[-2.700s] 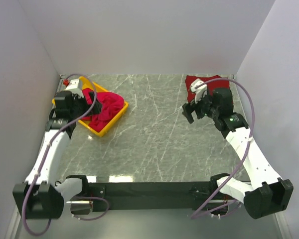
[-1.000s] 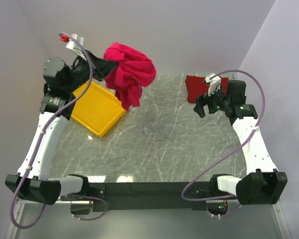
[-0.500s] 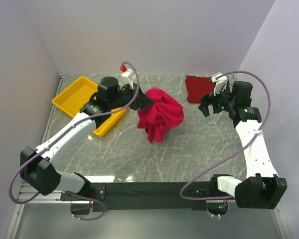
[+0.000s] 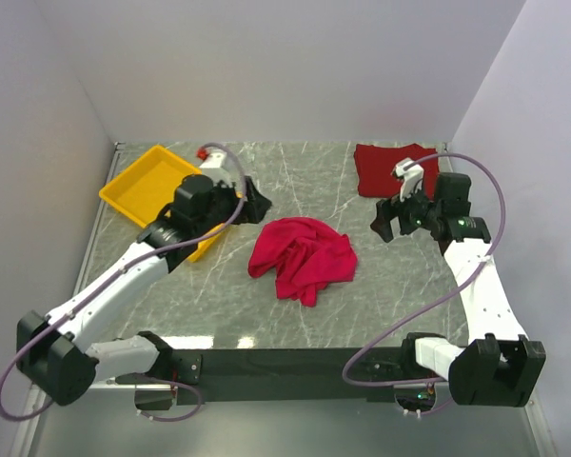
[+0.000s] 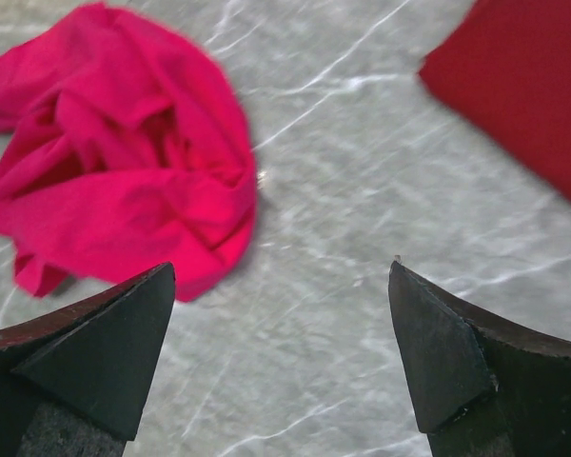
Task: Fold and stack the t-shirts
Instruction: Move the tshirt to the center of the board, then flatten the tshirt out
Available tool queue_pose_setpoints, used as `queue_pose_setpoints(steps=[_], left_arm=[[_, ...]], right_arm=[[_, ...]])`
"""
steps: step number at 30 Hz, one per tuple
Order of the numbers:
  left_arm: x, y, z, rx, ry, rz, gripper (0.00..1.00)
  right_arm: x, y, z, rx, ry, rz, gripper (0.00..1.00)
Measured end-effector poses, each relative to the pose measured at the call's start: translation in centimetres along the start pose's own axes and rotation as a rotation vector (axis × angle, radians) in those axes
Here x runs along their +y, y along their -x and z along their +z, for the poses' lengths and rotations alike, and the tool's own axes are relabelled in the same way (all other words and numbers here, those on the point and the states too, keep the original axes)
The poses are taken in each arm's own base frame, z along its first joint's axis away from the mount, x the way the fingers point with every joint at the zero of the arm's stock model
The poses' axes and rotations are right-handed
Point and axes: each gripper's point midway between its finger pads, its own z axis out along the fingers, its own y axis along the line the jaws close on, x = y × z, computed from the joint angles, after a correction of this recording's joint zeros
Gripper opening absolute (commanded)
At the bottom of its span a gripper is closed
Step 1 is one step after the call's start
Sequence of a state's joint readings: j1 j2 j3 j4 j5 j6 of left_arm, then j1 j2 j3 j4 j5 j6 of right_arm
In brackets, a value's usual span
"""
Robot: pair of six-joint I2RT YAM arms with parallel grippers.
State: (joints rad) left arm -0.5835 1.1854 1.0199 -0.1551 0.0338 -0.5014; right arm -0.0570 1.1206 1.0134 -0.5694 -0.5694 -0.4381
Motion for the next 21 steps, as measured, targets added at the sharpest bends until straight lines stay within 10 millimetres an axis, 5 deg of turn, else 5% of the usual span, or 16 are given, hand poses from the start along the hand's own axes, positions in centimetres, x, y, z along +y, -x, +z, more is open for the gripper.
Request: queue_pose_setpoints(steps=[7, 10, 18, 21], left_arm=[[11.4, -1.7, -1.8, -0.030, 0.351, -0.241, 0.83], [14.9, -2.9, -0.9, 0.020, 0.489, -0.312, 0.85], [22.2, 0.2, 10.3, 0.076, 0.775, -0.574, 0.87], [25.2, -0.9, 13.2, 0.107, 0.884, -0.661, 0.86]], right_arm=[[2.9, -2.0, 1.1, 0.032, 0.101, 0.027, 0.98], [3.9, -2.0, 1.4, 0.035, 0.130, 0.018, 0.98], [6.1, -1.6, 2.0, 0.038, 0.193, -0.017, 0.97], [6.2, -1.5, 2.0, 0.034, 0.196, -0.017, 0.97]])
